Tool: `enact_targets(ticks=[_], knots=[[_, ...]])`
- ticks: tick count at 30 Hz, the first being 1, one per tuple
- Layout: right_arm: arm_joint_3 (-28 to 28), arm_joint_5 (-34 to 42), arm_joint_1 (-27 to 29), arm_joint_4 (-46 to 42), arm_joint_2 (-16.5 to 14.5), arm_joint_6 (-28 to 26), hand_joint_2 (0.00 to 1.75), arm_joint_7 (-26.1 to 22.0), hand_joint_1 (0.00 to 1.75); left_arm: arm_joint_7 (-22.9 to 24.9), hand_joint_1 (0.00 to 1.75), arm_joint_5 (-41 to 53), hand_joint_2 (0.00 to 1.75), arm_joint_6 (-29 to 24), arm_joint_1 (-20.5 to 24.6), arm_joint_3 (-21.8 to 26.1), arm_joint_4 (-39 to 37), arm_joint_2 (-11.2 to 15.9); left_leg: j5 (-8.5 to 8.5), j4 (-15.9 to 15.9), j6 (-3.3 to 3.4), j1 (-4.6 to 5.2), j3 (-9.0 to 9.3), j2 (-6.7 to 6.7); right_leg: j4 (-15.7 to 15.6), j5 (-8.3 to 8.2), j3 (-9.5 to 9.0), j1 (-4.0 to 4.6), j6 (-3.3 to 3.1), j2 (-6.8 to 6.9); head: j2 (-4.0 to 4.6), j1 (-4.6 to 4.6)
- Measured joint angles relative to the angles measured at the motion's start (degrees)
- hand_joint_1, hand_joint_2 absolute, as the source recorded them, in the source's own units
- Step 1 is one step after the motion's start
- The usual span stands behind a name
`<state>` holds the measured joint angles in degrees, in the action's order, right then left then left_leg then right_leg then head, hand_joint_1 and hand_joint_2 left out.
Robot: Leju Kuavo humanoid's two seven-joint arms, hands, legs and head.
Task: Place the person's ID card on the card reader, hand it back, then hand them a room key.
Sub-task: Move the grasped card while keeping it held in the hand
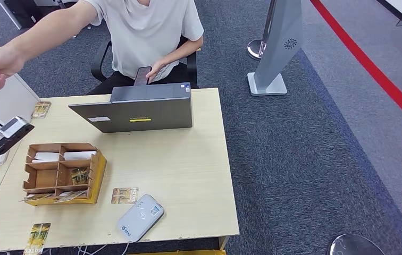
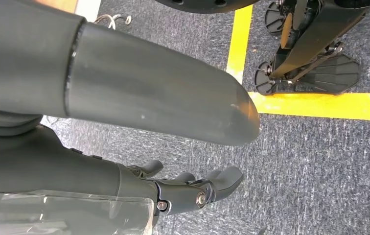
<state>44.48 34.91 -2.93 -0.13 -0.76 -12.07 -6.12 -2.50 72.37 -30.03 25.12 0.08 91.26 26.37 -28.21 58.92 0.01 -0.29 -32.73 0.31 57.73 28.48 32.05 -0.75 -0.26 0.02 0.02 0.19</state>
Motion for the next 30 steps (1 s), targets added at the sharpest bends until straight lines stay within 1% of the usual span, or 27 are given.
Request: enact_targets(ticks=[13,16,22,30], knots=[[1.09,0.76,0.0,0.06,0.0,0.0,0.0,-0.21,0.0,-0.81,1.75,-0.42,1.75,-0.23,-0.01,-0.39,-0.32,1.08,0.0,0.0,0.0,0.0,0.0,0.0,0.0,0.0,0.01,0.0,0.0,0.0,0.0,0.01],[1.43,1.45,0.0,0.06,0.0,-0.05,0.0,-0.2,0.0,-0.82,1.75,-0.26,1.75,0.07,-0.26,-1.07,-0.33,0.95,0.0,0.0,0.0,0.0,0.0,0.0,0.0,0.0,0.01,0.0,0.0,0.0,-0.01,0.0],[2.24,3.39,0.0,0.06,0.0,-0.14,0.0,-0.04,0.0,-0.81,1.75,1.59,1.75,0.4,-3.35,-4.74,0.73,-1.24,0.0,0.0,0.0,0.04,0.01,0.01,0.0,0.0,0.01,-0.01,0.0,0.0,0.0,0.01],[3.66,5.37,-0.01,0.06,0.0,-0.52,0.0,0.28,0.0,-0.19,1.75,3.61,1.75,1.69,-7.28,-12.31,4.03,-5.24,-0.01,0.01,0.01,0.06,0.0,0.01,-0.01,0.0,0.01,-0.03,0.01,0.01,-0.01,0.0]])
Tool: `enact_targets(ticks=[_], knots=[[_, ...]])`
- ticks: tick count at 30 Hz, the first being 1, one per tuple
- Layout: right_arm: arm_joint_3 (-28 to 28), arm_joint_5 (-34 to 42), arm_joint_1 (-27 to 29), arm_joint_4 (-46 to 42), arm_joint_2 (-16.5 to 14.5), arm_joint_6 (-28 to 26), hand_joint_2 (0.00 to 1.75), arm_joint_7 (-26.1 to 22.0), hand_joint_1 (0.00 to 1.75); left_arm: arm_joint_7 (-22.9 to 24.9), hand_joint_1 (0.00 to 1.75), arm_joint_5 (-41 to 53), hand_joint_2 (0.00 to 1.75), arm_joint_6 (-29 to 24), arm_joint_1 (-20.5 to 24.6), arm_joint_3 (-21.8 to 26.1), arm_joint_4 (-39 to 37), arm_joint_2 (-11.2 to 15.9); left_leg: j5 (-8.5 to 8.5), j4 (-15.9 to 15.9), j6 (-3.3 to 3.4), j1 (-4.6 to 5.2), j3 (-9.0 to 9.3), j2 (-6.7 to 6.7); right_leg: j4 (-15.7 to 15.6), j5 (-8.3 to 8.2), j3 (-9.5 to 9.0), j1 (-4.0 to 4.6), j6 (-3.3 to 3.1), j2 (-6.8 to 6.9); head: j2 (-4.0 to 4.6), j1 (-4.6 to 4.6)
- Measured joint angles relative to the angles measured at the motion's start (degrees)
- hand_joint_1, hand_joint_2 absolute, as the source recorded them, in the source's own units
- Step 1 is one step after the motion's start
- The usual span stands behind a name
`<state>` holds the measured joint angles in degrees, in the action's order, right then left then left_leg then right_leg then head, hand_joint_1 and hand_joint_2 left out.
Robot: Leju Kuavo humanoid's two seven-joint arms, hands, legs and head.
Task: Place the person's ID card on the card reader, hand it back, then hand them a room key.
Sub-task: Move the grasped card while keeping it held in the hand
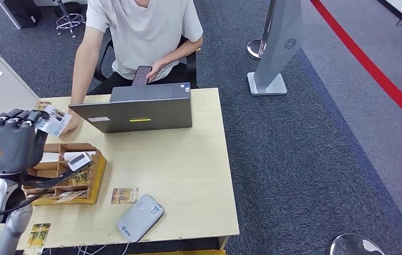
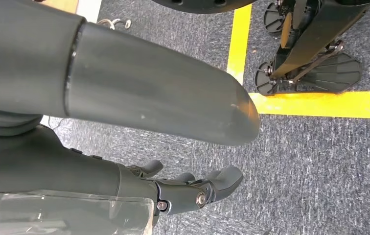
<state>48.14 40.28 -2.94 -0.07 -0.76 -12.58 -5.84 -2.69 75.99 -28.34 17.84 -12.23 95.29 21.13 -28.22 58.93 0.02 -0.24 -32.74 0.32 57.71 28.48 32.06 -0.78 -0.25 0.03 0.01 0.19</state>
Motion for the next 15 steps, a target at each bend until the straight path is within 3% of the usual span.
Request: enact_targets(ticks=[15], knots=[[0.8,0.81,0.02,0.0,0.0,-0.01,0.0,0.02,0.0,-0.07,1.75,-0.65,1.75,1.5,-0.78,-3.28,1.63,-1.72,0.01,0.0,0.0,-0.01,0.01,-0.01,0.02,0.0,0.0,0.01,0.0,0.0,0.01,0.0]])
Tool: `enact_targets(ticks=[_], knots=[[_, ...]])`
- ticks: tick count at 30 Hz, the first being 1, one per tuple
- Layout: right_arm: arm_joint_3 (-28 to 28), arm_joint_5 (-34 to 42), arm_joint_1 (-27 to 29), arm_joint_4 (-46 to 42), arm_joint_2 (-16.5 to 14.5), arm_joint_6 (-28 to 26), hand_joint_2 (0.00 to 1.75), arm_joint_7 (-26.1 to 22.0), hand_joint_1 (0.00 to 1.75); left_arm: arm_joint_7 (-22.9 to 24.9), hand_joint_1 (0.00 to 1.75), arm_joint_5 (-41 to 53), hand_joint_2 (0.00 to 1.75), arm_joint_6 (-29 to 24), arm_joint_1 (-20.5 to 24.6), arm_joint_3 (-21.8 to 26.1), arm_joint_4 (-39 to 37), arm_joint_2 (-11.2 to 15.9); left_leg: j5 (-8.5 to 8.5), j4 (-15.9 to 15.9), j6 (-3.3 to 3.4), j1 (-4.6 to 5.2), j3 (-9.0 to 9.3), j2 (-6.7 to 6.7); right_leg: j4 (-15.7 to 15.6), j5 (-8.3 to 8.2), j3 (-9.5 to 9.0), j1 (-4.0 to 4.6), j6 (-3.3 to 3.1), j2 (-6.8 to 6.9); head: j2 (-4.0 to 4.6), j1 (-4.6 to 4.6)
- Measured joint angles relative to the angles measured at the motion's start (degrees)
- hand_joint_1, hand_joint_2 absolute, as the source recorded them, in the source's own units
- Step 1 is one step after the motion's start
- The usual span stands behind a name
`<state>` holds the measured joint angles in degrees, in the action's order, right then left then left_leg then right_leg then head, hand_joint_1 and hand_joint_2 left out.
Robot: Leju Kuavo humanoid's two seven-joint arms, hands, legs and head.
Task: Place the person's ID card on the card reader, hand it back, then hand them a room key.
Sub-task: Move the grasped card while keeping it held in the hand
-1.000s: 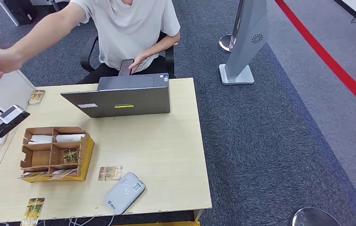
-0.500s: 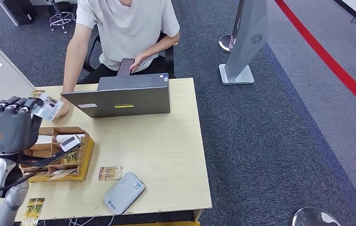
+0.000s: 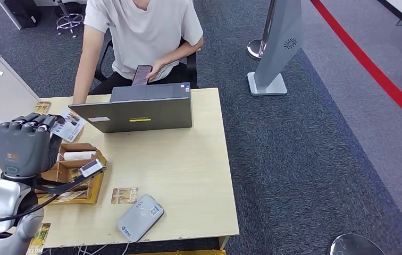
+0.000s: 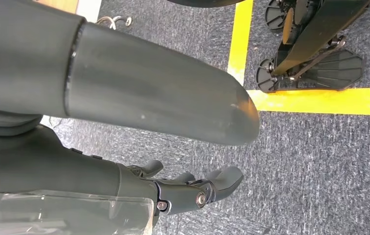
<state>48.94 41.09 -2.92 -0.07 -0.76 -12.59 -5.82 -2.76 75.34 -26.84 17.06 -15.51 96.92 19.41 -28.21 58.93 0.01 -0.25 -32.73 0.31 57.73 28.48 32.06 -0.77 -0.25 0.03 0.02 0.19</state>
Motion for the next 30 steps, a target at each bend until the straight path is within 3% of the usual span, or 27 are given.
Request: enact_targets(ticks=[6,13,18,30], knots=[[1.15,2.4,-0.03,0.0,-0.04,0.07,0.0,-0.07,0.0,-0.4,1.75,0.25,1.75,4.71,-0.42,-4.84,0.23,-1.79,0.0,0.01,0.01,0.03,0.0,-0.01,-0.01,-0.01,-0.01,-0.02,0.02,0.01,0.0,0.01],[2.98,5.68,0.0,0.0,-0.1,-0.1,0.0,0.03,0.0,3.54,1.75,-1.01,1.75,14.66,-1.01,-11.6,0.23,-4.27,-0.01,0.01,0.01,0.03,0.0,0.0,-0.02,-0.01,-0.01,-0.03,0.02,0.01,-0.01,-0.01],[4.52,7.69,0.01,0.0,-0.1,-0.13,0.0,0.08,0.0,5.03,1.75,-2.54,1.75,20.08,-1.36,-12.86,0.23,-5.37,-0.01,0.01,0.01,0.01,0.0,0.0,-0.01,-0.01,0.0,-0.02,0.02,0.01,-0.01,-0.01],[9.23,12.9,0.01,0.0,-0.09,-0.1,0.0,0.23,0.0,6.87,1.75,-4.31,1.75,25.57,-3.32,-13.08,-0.12,-6.8,-0.01,0.01,0.01,0.02,-0.01,0.0,-0.01,-0.01,0.0,-0.02,0.02,0.01,-0.01,0.0]])
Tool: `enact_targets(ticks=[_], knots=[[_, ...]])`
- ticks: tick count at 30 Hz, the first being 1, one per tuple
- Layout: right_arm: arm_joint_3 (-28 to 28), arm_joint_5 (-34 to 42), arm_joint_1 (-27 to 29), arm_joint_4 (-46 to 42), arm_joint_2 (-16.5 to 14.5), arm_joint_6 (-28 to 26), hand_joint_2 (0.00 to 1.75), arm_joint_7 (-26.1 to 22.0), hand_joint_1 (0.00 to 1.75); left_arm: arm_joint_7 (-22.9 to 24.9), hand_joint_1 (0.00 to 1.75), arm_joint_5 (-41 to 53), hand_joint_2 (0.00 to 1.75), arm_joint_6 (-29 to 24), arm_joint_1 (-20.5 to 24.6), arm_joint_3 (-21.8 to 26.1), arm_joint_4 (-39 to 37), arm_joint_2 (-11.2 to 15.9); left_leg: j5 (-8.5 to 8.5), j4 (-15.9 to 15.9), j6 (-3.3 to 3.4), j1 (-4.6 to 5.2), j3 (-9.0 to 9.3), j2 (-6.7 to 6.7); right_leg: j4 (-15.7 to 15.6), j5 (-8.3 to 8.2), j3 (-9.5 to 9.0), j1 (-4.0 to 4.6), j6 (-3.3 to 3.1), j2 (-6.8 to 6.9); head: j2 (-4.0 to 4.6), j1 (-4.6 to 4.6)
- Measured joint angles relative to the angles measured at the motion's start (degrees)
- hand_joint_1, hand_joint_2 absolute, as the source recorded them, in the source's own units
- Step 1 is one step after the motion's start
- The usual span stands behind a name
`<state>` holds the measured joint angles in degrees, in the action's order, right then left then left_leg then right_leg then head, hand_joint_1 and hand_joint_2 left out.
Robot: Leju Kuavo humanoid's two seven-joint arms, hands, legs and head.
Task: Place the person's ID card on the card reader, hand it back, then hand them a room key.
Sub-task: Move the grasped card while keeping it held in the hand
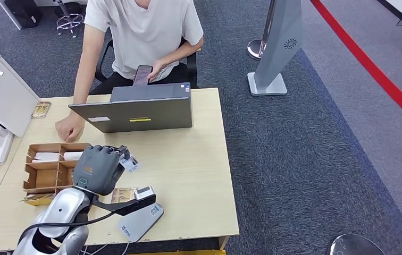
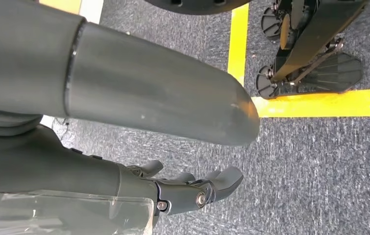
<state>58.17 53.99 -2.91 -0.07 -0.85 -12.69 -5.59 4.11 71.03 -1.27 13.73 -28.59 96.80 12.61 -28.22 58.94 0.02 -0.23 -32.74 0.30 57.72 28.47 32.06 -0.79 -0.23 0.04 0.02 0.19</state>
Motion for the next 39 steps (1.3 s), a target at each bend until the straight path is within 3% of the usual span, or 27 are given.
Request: enact_targets(ticks=[10,21,39], knots=[[3.24,3.34,0.0,0.0,0.0,0.01,0.0,0.3,0.0,1.91,1.75,-1.41,1.75,2.51,-2.0,-0.02,-1.74,-1.1,0.0,0.0,0.0,0.0,0.0,0.0,0.0,0.0,0.0,0.0,0.0,0.0,0.0,-0.01],[4.94,5.47,0.01,0.0,-0.02,-0.01,0.0,0.37,0.0,2.33,1.75,-2.43,1.75,2.86,-7.38,-0.06,-2.98,-2.7,-0.02,0.0,0.02,0.01,-0.01,-0.01,-0.01,0.02,0.0,0.0,0.02,0.0,0.01,-0.01],[5.95,6.09,0.02,0.0,-0.02,-0.05,0.0,0.4,0.0,2.3,1.75,-2.96,1.75,3.15,-9.76,-0.72,-3.13,-3.19,-0.02,0.0,0.02,0.01,-0.01,-0.01,0.0,0.01,-0.01,0.0,0.02,0.01,0.01,-0.01]])
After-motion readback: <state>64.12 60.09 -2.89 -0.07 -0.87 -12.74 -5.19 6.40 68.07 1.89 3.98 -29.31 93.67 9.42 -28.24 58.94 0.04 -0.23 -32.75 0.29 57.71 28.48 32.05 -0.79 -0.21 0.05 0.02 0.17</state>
